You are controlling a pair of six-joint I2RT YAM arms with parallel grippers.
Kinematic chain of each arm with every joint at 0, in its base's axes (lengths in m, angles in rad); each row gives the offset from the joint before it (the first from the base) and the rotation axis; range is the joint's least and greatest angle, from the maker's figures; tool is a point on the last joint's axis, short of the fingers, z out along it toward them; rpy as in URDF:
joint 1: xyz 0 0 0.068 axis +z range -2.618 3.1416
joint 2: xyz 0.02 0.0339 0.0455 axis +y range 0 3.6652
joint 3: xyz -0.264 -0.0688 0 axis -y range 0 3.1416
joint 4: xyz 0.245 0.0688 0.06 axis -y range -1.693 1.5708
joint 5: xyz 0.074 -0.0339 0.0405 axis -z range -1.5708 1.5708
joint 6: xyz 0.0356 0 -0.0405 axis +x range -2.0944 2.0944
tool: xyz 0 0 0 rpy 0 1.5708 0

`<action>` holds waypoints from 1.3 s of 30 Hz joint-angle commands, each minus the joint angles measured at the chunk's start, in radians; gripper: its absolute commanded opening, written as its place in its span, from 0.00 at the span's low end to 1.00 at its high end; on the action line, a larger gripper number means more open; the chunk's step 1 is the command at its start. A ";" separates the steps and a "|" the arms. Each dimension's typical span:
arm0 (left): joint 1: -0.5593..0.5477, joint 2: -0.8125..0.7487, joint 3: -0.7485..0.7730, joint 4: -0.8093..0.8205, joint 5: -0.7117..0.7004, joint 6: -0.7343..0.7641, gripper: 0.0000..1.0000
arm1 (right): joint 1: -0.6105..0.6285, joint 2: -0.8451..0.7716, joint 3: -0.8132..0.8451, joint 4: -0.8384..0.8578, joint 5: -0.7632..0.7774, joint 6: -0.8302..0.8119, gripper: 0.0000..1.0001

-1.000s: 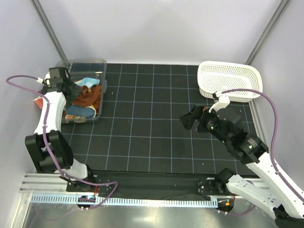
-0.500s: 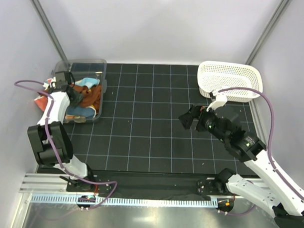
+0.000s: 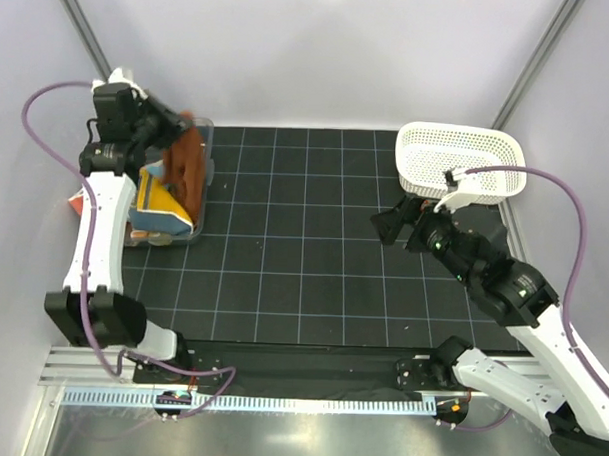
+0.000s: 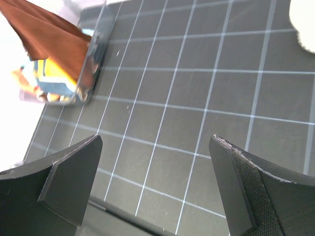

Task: Fold and stack the towels
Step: Grab crumpled towel, then move the towel to the center of the board

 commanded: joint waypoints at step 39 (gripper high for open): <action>-0.659 0.341 -0.173 0.114 -0.234 0.200 0.71 | -0.325 0.620 -0.214 0.272 -0.072 0.235 0.46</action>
